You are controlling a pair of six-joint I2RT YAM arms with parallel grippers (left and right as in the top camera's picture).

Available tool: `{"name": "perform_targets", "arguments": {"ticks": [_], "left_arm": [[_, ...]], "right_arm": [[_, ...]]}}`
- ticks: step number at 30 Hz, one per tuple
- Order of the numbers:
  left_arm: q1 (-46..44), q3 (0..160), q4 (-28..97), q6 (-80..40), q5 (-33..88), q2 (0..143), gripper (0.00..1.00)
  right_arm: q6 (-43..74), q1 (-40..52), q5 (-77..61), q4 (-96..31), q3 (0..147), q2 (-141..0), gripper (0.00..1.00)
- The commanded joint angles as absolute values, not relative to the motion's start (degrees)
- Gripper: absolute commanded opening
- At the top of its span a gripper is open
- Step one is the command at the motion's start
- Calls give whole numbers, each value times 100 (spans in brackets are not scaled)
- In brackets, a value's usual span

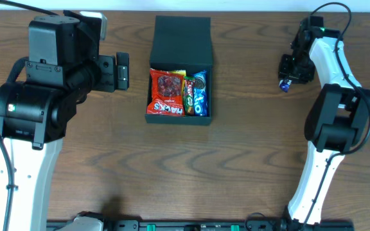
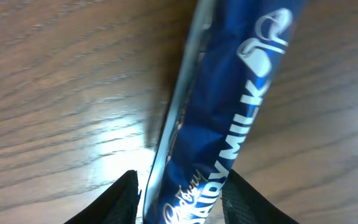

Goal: Pack container
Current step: 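Grasp the blue Cadbury Dairy Milk bar with the right gripper, then insert the Dairy Milk bar upright into the box's right side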

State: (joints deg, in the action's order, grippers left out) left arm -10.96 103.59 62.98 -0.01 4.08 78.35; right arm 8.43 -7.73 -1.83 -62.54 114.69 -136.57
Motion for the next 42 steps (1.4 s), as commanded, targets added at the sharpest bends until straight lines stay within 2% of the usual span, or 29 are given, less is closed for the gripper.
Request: {"name": "perform_targets", "arguments": {"ticks": [1,5,7,11,13,24,29,35,42], "left_arm": [[-1079,10328,6278,23,362,7848,95],[-1079,10328,6276,21,235,7848,95],[-1079,10328,6272,23,235,7848,95],[-1079,10328,6270,21,237,7848,95],[-1079,10328,6272,21,237,7848,95],[-1079,10328,6267,23,235,7848,95],[-1079,10328,6270,25,235,7848,95],[-1079,10328,6272,47,233,7848,95],[-1079,10328,6276,45,235,7848,95]], "right_arm": [[593,-797,-412,-6230,11461,-13806,43],[639,-797,-451,-6311,11458,-13931,39],[681,-792,-502,-6368,11458,-13998,32],[725,-786,-497,-6351,11458,-14016,30],[812,-786,-495,-6344,11458,-14016,23],[869,-600,-847,-6947,11891,-14014,7],[847,-99,-1234,-7765,12905,-14005,4],[810,947,-1249,-8643,14086,-14005,2],[803,2211,-1160,-9133,14280,-14005,1]]}}
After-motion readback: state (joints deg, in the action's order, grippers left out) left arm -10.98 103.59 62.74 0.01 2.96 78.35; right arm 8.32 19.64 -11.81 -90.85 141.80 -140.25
